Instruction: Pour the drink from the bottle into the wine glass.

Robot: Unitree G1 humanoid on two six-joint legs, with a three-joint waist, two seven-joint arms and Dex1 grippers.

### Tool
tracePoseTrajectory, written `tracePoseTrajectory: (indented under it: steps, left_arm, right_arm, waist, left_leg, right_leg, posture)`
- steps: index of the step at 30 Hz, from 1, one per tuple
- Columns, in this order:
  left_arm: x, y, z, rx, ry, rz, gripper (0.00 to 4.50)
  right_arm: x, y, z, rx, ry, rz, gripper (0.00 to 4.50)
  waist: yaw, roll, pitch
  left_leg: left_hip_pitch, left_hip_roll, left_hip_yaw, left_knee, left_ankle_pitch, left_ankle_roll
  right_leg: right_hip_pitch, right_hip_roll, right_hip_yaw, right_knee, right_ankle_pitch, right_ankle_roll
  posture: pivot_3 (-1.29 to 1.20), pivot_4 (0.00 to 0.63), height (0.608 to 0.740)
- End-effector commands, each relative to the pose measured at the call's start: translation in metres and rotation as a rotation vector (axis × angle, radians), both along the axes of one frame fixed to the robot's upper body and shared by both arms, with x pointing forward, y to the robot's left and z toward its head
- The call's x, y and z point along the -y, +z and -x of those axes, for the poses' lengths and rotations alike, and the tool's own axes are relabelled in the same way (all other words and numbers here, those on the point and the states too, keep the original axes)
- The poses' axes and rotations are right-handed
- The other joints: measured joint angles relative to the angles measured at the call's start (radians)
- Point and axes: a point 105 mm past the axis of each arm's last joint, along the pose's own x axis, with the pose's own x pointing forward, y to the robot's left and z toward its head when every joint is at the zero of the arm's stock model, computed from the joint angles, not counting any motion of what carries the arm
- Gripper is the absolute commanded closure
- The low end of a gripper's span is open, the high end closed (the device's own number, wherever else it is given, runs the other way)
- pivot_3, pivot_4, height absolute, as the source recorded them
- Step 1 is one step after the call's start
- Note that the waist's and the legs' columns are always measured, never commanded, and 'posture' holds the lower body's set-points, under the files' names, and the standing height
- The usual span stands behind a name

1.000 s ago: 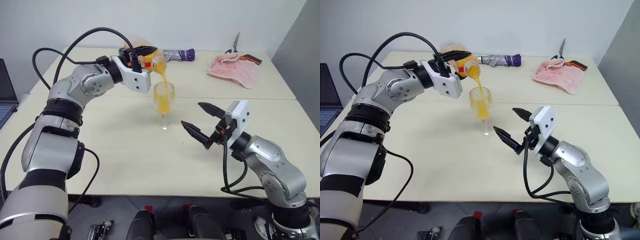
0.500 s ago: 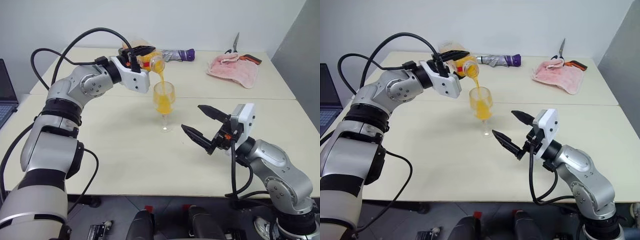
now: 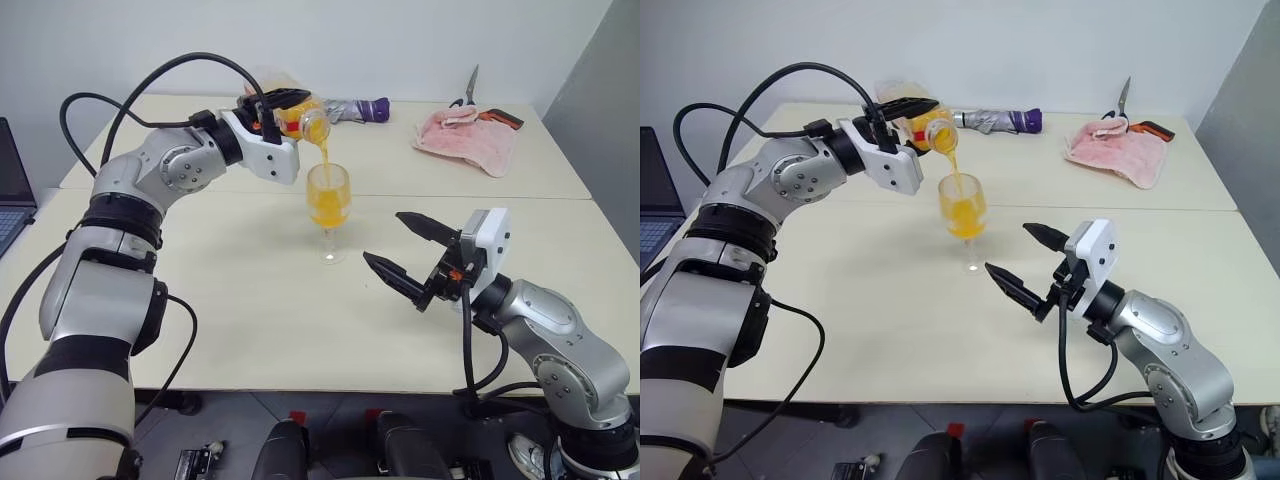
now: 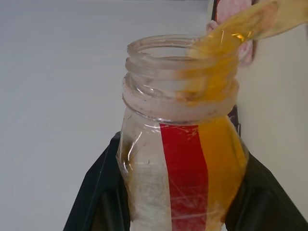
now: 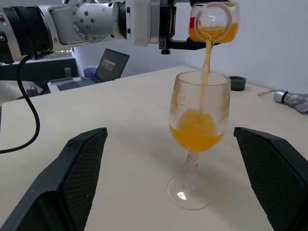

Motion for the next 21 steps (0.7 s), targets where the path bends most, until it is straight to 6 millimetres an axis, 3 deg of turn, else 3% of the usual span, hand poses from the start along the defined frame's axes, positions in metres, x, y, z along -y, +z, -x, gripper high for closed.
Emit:
tracePoseTrajectory:
  steps: [1, 21]
  left_arm:
    - [0.0008, 0.0302, 0.0057, 0.094, -0.014, 0.025, 2.63]
    - [-0.0012, 0.034, 0.0058, 0.145, -0.007, -0.001, 2.63]
  right_arm:
    - [-0.0019, 0.0107, 0.0062, 0.058, 0.011, -0.009, 0.0]
    - [-0.0029, 0.0104, 0.0071, 0.05, 0.018, -0.02, 0.0]
  waist:
    - [0.0, 0.0, 0.0]
    - [0.0, 0.0, 0.0]
  left_leg:
    - [0.0, 0.0, 0.0, 0.0, 0.0, 0.0]
    - [0.0, 0.0, 0.0, 0.0, 0.0, 0.0]
  right_leg:
    - [0.0, 0.0, 0.0, 0.0, 0.0, 0.0]
    - [0.0, 0.0, 0.0, 0.0, 0.0, 0.0]
  posture:
    - [0.0, 0.15, 0.74]
    - [0.0, 0.15, 0.74]
